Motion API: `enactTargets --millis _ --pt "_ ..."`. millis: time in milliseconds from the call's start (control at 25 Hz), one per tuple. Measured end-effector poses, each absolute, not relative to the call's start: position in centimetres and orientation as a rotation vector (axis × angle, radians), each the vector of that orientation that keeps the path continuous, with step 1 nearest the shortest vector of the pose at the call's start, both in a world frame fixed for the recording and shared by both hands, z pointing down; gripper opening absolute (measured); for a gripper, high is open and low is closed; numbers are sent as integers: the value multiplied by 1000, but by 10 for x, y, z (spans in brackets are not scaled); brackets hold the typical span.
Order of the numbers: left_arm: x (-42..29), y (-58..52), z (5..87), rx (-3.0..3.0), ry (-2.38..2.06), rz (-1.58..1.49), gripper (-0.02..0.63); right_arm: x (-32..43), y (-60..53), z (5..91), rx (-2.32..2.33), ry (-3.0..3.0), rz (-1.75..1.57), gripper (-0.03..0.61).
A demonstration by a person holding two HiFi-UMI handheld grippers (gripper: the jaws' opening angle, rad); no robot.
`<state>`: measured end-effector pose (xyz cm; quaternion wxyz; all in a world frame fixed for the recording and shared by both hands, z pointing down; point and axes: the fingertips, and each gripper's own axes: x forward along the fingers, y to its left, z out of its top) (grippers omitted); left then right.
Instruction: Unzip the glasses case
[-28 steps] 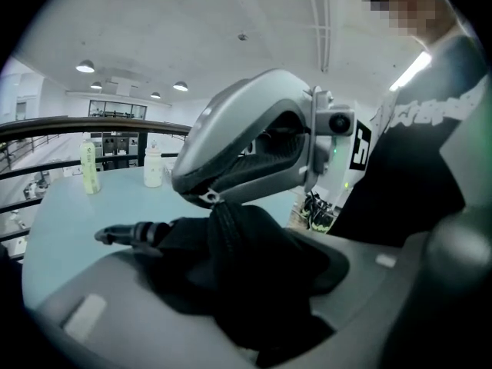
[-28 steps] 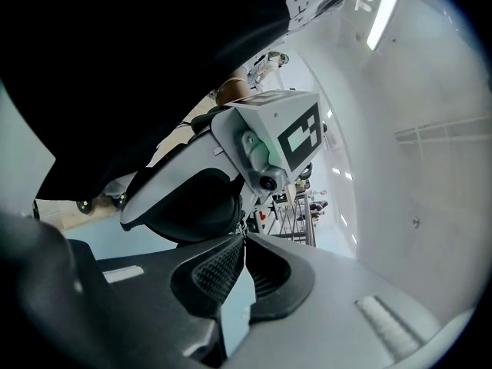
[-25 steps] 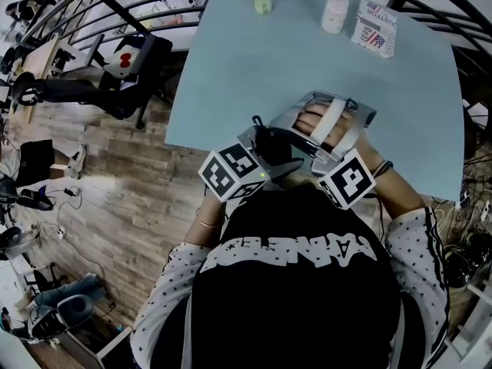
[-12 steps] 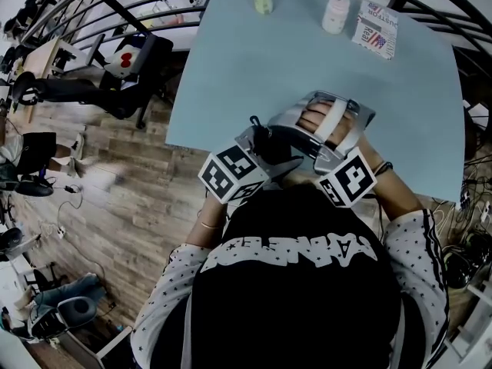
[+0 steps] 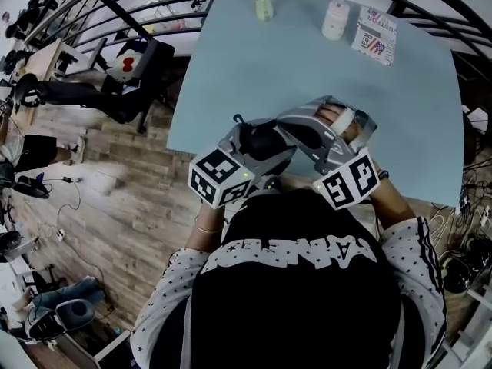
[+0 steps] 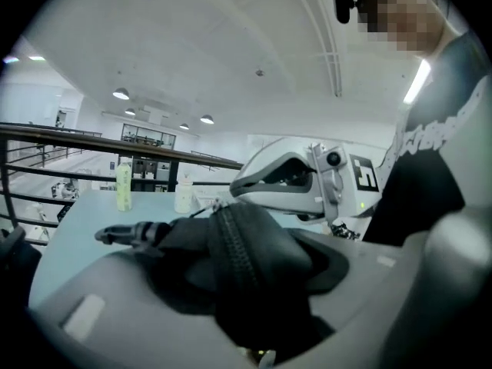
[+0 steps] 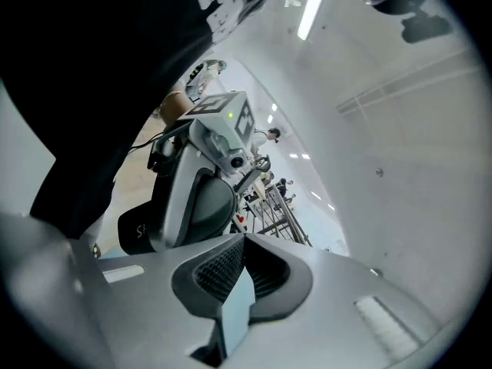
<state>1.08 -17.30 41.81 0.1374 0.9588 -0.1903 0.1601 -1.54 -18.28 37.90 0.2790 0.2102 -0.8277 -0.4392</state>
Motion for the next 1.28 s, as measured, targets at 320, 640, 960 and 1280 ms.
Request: enactTargets --millis 320,640,960,1280 --pt "-6 -190 377 2833 -730 239 0 16 -208 349 980 -2686 -544 5" --pt "-13 -194 345 2803 -875 -133 0 46 -213 358 1242 -2935 168 5" --pt "-15 -197 345 2779 -912 -151 0 61 -208 365 1304 -2900 218 3" --pt "-23 -206 349 2759 -961 -137 0 57 -209 366 1271 -2906 237 3"
